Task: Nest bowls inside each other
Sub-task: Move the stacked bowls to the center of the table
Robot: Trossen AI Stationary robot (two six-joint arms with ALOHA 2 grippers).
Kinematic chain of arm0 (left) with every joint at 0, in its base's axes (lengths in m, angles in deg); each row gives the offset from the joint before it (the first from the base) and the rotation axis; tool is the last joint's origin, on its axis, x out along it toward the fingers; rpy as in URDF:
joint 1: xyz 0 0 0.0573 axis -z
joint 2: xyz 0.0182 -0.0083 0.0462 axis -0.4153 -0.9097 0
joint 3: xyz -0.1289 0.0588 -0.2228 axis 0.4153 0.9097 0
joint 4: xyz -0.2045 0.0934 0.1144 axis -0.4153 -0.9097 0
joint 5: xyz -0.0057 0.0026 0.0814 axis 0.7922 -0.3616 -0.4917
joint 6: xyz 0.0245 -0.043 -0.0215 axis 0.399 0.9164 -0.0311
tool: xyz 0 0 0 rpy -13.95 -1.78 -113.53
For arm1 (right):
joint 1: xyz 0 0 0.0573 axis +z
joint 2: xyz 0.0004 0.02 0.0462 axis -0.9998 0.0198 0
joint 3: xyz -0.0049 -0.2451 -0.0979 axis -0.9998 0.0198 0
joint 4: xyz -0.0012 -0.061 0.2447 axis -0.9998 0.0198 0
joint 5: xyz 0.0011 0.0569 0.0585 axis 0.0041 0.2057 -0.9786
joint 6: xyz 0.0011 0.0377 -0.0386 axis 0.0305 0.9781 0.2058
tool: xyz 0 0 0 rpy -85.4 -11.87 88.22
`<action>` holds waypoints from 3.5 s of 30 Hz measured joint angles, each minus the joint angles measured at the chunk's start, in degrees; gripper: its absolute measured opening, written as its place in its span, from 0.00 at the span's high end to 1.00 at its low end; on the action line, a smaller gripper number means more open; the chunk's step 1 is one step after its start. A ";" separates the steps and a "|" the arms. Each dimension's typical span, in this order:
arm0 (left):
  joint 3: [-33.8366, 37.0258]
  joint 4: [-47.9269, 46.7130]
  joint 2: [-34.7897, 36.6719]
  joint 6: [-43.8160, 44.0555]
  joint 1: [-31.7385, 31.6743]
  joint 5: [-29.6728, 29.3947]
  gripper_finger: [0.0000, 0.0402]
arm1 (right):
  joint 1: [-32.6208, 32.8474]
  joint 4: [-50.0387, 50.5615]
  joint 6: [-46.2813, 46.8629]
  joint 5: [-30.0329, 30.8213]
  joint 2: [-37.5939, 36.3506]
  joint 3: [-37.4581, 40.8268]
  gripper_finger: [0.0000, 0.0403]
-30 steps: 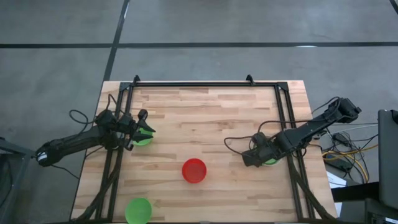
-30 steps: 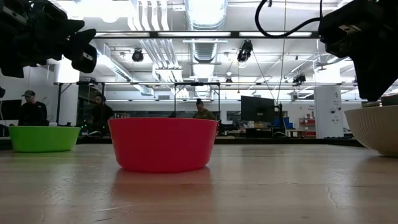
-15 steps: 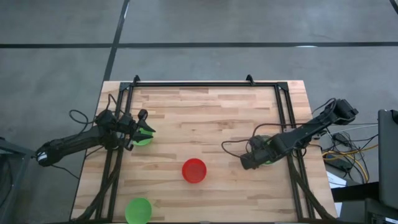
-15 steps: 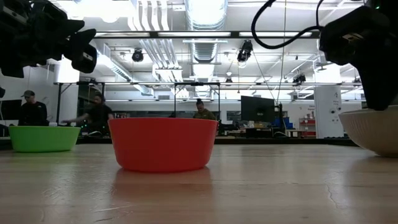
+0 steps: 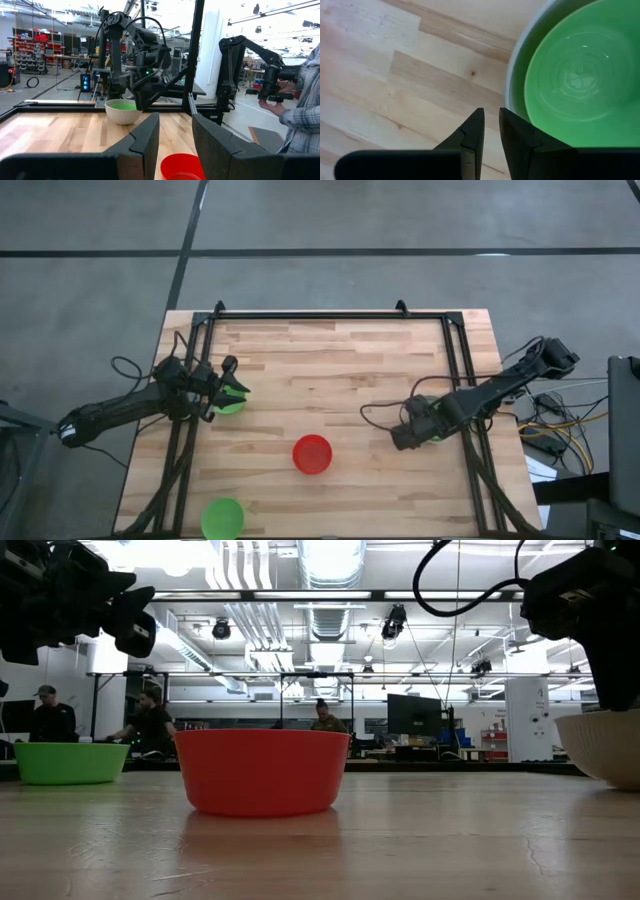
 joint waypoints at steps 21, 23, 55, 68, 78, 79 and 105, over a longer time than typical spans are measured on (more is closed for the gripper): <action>0.00 0.02 0.00 0.01 0.02 0.00 0.70 | -1.63 1.49 -0.19 -0.41 -3.71 1.07 0.85; 0.00 0.02 0.00 -0.01 0.02 0.00 0.70 | -1.63 1.16 0.07 -0.81 -3.71 1.51 0.85; 0.00 0.02 0.00 0.01 0.00 0.01 0.70 | -1.84 -3.20 -1.97 -2.22 -3.66 4.15 0.97; 0.00 0.02 0.00 0.01 0.00 0.00 0.70 | -1.84 -5.03 -3.34 -2.00 -3.64 4.24 0.98; 0.00 0.02 0.02 -0.01 0.02 0.02 0.70 | -4.38 -9.19 -6.74 -0.95 -3.63 4.24 0.98; 0.00 0.02 0.00 -0.01 0.02 0.00 0.70 | -4.85 -9.64 -7.31 -0.94 -3.55 4.24 0.98; 0.00 -0.20 -0.04 -0.01 0.04 0.01 0.70 | -8.93 -1.11 -13.33 -1.12 -0.75 -1.07 0.98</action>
